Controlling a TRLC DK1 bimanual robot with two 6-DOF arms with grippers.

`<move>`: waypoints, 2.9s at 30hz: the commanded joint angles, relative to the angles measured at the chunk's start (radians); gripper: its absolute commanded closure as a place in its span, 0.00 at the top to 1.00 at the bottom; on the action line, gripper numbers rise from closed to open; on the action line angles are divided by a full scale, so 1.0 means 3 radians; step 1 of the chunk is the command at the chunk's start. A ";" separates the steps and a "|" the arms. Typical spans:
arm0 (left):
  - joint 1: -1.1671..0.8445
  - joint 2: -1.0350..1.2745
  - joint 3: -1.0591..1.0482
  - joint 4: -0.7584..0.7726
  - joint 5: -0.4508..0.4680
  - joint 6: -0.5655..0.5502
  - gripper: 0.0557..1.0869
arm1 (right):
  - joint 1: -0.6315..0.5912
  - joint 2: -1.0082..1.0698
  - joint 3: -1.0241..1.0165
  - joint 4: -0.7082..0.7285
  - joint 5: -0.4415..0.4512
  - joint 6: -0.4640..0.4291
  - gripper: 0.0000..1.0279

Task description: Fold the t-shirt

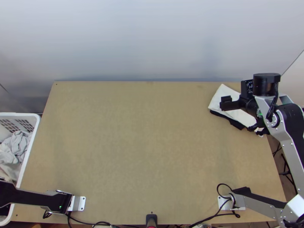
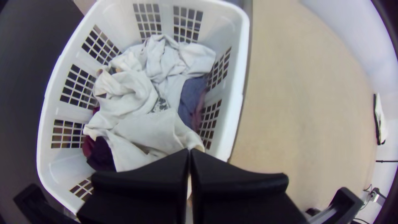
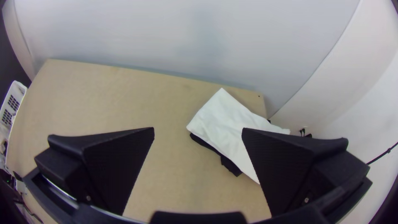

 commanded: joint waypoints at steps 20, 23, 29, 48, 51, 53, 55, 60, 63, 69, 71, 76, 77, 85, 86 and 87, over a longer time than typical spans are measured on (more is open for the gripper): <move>-0.2246 -0.0959 0.1108 -0.0943 0.0955 -0.1881 0.04 | -0.0321 -0.0621 -0.0624 -0.0018 -0.0002 0.0072 0.95; -0.2804 -0.1025 0.1046 -0.0943 0.0955 -0.2101 0.04 | -0.0383 -0.0764 -0.0793 -0.0028 -0.0002 0.0072 0.95; -0.4169 -0.1066 0.0970 -0.0723 0.0945 -0.2843 0.04 | -0.0577 -0.1040 -0.1136 -0.0048 -0.0002 0.0108 0.95; -0.7569 0.0105 0.1363 0.0448 0.0245 -0.4050 0.05 | -0.1149 -0.1608 -0.1499 -0.0222 -0.0002 0.0159 0.95; -0.7569 0.0406 0.1604 0.0468 0.0245 -0.4090 0.55 | -0.1201 -0.1654 -0.1524 -0.0278 -0.0007 0.0159 0.95; -0.7559 0.0478 0.1619 0.0442 0.0199 -0.4085 0.97 | -0.1226 -0.1674 -0.1529 -0.0294 -0.0007 0.0159 0.95; -0.7518 0.0422 0.1522 0.0412 0.0168 -0.4060 0.96 | -0.1257 -0.1695 -0.1529 -0.0299 -0.0012 0.0159 0.95; -0.7140 0.0033 0.1532 -0.0079 0.0183 -0.3922 0.96 | -0.1293 -0.1756 -0.1606 -0.0309 -0.0023 0.0164 0.95; -0.6751 -0.0248 0.1435 -0.0565 0.0168 -0.3502 0.96 | -0.1303 -0.1792 -0.1678 -0.0309 -0.0033 0.0174 0.95; -0.5309 -0.0785 0.0617 -0.0994 0.0168 -0.2516 0.95 | -0.1298 -0.1792 -0.1749 -0.0289 -0.0063 0.0200 0.95; -0.4757 -0.0913 0.0361 -0.0999 0.0158 -0.2122 0.95 | -0.1288 -0.1766 -0.1749 -0.0263 -0.0074 0.0200 0.95; -0.3566 -0.0857 -0.0017 -0.0964 0.0163 -0.1324 0.95 | -0.1252 -0.1690 -0.1724 -0.0227 -0.0135 0.0210 0.95; -0.3387 -0.0800 -0.0063 -0.0923 0.0163 -0.1232 0.95 | -0.1236 -0.1680 -0.1719 -0.0227 -0.0135 0.0210 0.95; -0.2482 -0.0540 -0.0247 -0.0417 0.0071 -0.0731 0.95 | -0.1144 -0.1588 -0.1581 -0.0227 -0.0135 0.0189 0.95; -0.2420 -0.0540 -0.0283 -0.0319 0.0020 -0.0690 0.95 | -0.1139 -0.1577 -0.1575 -0.0227 -0.0135 0.0189 0.95; -0.2354 -0.0529 -0.0309 -0.0248 -0.0021 -0.0624 0.95 | -0.1139 -0.1572 -0.1570 -0.0227 -0.0135 0.0189 0.95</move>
